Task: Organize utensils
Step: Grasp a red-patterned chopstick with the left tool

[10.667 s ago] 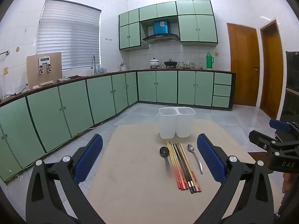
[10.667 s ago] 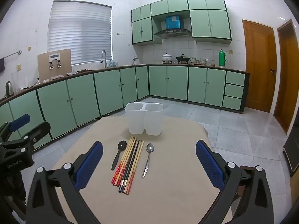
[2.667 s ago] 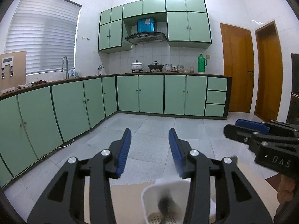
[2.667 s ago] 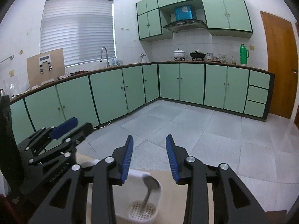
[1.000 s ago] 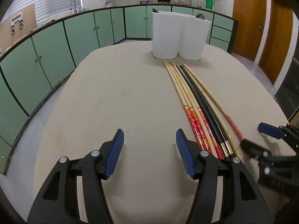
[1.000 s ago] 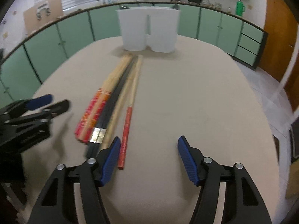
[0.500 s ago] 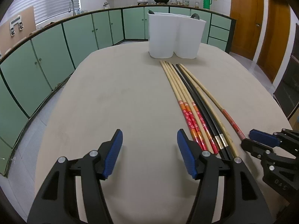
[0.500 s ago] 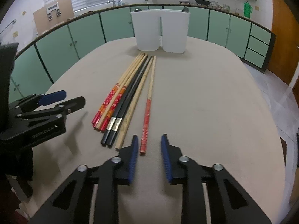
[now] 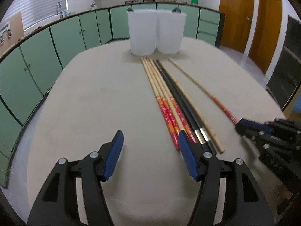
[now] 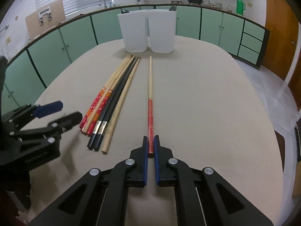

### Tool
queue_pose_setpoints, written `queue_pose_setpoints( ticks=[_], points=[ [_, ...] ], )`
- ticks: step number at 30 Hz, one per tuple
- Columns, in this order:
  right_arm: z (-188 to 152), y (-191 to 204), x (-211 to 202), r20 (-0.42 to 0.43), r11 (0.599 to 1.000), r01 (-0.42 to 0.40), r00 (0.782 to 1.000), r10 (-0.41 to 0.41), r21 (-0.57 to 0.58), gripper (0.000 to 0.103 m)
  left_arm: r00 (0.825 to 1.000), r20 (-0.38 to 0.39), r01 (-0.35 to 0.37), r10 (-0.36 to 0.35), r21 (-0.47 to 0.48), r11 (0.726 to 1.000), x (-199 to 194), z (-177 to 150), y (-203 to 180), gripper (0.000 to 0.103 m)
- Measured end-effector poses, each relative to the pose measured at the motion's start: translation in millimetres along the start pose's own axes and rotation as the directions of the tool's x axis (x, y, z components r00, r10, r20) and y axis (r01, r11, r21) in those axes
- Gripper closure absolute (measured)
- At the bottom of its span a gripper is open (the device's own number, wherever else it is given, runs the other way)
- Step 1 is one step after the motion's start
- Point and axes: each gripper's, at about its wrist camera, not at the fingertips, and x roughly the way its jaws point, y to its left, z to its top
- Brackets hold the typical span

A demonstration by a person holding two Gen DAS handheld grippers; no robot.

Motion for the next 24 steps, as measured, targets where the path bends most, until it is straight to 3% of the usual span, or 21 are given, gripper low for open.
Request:
queue_pose_setpoints(
  ticks=[2, 5, 10, 14, 20, 24],
  points=[
    [0, 0, 0, 0.001, 1.000, 0.000, 1.000, 0.000, 0.000, 0.097, 1.000, -0.020, 0.001, -0.002, -0.009, 1.000, 5, 0, 3, 0.042],
    [-1, -1, 1, 0.001, 1.000, -0.002, 1.000, 0.002, 0.001, 0.097, 0.997, -0.045, -0.061, 0.060, -0.024, 0.998, 10, 1, 9, 0.042],
    [-1, -5, -1, 0.006, 1.000, -0.027, 1.000, 0.027, 0.016, 0.096, 0.999, -0.023, -0.041, 0.039, -0.094, 0.995, 4, 1, 24, 0.043],
    [-1, -11, -1, 0.005, 0.998, -0.041, 0.999, 0.041, 0.048, 0.096, 0.999, 0.034, 0.019, -0.017, -0.070, 0.997, -9, 1, 19, 0.043],
    [-1, -12, -1, 0.004, 0.998, -0.037, 0.999, 0.037, 0.049, 0.096, 0.998, -0.015, 0.064, -0.064, 0.016, 0.998, 0, 0, -1, 0.042],
    [-1, -13, -1, 0.004, 0.998, -0.040, 0.999, 0.040, 0.050, 0.096, 0.998, -0.025, 0.049, -0.049, -0.010, 0.999, 5, 0, 3, 0.041]
  ],
)
